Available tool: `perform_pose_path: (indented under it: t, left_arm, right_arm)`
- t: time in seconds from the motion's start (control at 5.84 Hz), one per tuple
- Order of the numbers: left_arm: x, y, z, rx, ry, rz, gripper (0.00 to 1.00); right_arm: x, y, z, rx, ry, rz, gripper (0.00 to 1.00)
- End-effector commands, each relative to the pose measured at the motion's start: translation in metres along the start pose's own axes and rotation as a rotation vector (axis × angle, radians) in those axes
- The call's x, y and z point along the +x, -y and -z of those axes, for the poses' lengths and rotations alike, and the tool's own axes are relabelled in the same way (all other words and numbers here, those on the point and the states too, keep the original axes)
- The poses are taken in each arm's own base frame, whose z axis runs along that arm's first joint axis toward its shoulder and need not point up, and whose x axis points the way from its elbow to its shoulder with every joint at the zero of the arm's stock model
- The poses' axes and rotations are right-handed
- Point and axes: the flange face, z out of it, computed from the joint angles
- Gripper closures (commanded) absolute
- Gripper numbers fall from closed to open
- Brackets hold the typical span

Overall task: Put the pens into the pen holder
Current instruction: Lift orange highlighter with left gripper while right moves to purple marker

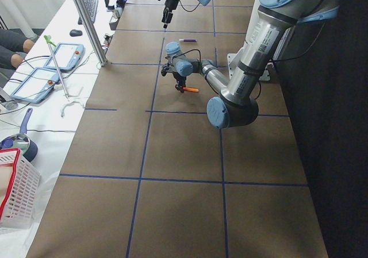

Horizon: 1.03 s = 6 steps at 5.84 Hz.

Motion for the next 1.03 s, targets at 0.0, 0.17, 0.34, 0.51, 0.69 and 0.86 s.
perform_pose_path:
  t: [0.0,0.17,0.34,0.51,0.69,0.86]
  left_arm:
    - [-0.001,0.001,0.003,0.005,-0.001,0.003,0.99]
    - [-0.004,0.004,0.005,0.009,-0.001,0.007,1.0]
    - [-0.006,0.008,0.019,0.034,-0.008,0.01,1.0]
    - [-0.013,0.016,0.052,0.088,-0.026,0.014,1.0]
    - [-0.02,0.023,0.084,0.143,-0.042,0.02,1.0]
    - [-0.011,0.024,0.106,0.227,-0.021,0.007,1.0]
  right_arm:
    - [0.024,0.011,0.006,-0.066,-0.015,-0.031,0.0]
    - [0.041,0.014,0.005,-0.13,-0.06,0.004,0.0]
    - [0.064,0.002,-0.009,-0.207,-0.114,0.007,0.0]
    - [0.093,-0.021,-0.028,-0.288,-0.167,-0.001,0.0]
    - [0.095,-0.031,-0.035,-0.386,-0.179,-0.04,0.0]
    - [0.088,-0.038,-0.026,-0.478,-0.156,-0.083,0.0]
